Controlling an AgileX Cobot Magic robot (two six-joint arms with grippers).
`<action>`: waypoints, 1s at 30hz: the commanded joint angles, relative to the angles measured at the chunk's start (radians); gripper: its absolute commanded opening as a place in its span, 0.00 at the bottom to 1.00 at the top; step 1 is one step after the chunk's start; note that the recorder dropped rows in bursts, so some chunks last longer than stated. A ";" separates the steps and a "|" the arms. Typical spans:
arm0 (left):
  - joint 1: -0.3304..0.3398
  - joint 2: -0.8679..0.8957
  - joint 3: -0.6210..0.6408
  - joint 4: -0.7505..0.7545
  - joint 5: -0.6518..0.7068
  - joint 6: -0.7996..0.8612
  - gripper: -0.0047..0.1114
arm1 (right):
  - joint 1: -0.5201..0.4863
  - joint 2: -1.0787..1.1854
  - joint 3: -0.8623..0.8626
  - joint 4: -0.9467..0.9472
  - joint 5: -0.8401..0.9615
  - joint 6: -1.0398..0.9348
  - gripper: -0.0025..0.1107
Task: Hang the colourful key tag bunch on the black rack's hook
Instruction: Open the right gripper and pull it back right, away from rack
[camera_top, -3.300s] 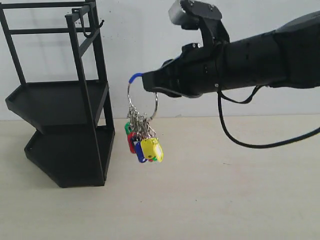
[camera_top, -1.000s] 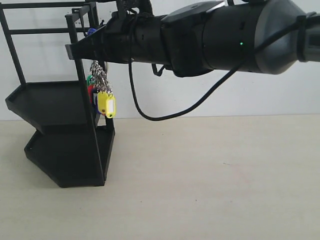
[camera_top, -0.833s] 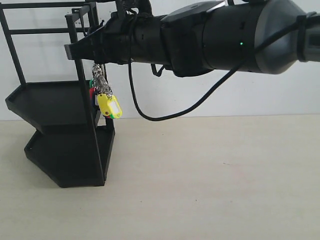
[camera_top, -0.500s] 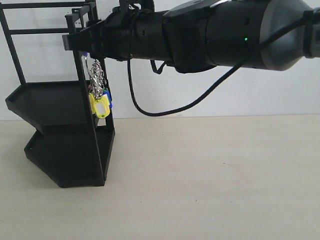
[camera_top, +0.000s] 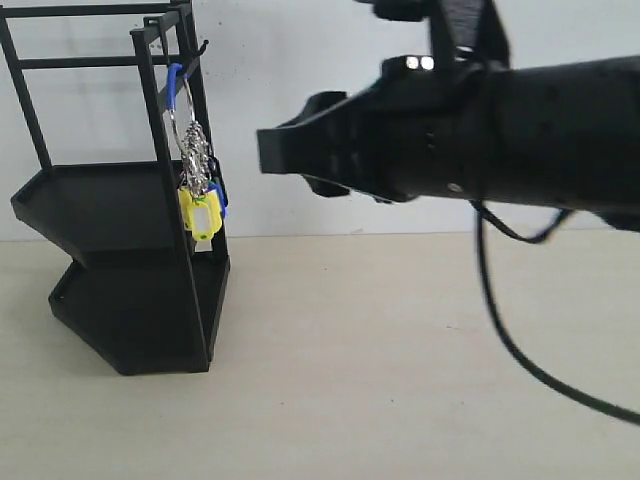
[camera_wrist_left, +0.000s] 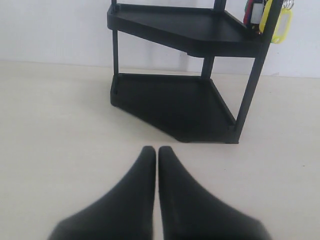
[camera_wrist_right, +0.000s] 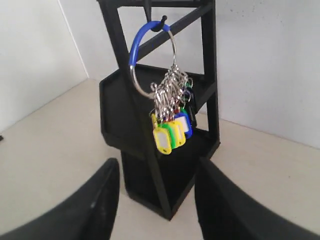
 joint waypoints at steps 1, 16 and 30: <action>0.002 -0.002 0.003 0.005 -0.007 0.003 0.08 | 0.001 -0.247 0.192 0.007 0.071 0.058 0.42; 0.002 -0.002 0.003 0.005 -0.007 0.003 0.08 | 0.001 -0.573 0.537 0.010 0.284 0.138 0.02; 0.002 -0.002 0.003 0.005 -0.007 0.003 0.08 | 0.001 -0.573 0.539 0.007 0.265 0.135 0.02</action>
